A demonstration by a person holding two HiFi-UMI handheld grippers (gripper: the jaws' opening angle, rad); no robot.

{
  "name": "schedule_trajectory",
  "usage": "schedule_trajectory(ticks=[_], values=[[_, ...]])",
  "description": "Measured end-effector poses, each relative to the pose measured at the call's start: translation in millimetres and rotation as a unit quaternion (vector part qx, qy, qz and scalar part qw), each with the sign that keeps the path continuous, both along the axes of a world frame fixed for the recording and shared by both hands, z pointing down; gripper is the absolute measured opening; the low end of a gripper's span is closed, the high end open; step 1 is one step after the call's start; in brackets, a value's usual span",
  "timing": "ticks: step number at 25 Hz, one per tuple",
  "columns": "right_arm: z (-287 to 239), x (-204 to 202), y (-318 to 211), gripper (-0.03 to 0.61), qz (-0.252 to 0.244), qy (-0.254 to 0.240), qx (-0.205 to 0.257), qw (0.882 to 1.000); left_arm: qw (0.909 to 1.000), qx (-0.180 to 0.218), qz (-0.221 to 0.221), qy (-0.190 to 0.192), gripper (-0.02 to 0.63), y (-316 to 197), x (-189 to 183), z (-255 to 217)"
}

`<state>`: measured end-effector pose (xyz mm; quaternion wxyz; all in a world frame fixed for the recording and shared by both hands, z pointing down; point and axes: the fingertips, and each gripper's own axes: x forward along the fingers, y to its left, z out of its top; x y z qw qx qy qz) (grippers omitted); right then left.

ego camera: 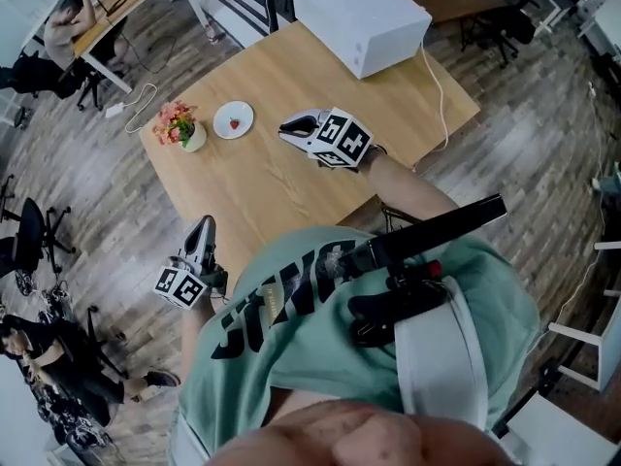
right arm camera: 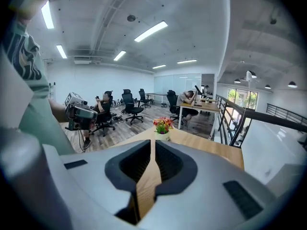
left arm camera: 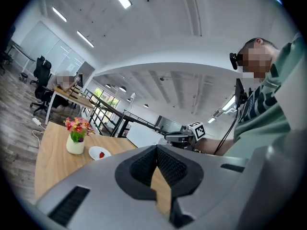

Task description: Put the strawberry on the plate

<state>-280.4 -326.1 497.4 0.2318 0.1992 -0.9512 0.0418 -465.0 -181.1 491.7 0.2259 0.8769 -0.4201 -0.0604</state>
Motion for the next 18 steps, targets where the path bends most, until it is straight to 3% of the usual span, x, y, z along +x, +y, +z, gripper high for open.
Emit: schedule_trajectory(ticks=[5,8,10,13,18], values=[[5,103,7,0.038,-0.034,-0.048,-0.018,0.998,0.9991,-0.005,-0.042,0.006,0.002,13,126,10],[9,160,7,0.038,-0.054,-0.068,-0.04,0.995,0.9959,-0.033,-0.074,0.041,0.002,15,195,22],[14,190,11,0.038,-0.068,-0.075,-0.056,0.993,0.9948,-0.059,-0.078,0.027,0.002,24,234,28],[14,216,17,0.038,-0.079,-0.1,-0.072,0.989,0.9938,-0.073,-0.082,-0.015,0.002,34,265,22],[14,226,37,0.038,-0.096,-0.11,-0.08,0.986,0.9927,-0.061,-0.103,-0.016,0.002,48,276,10]])
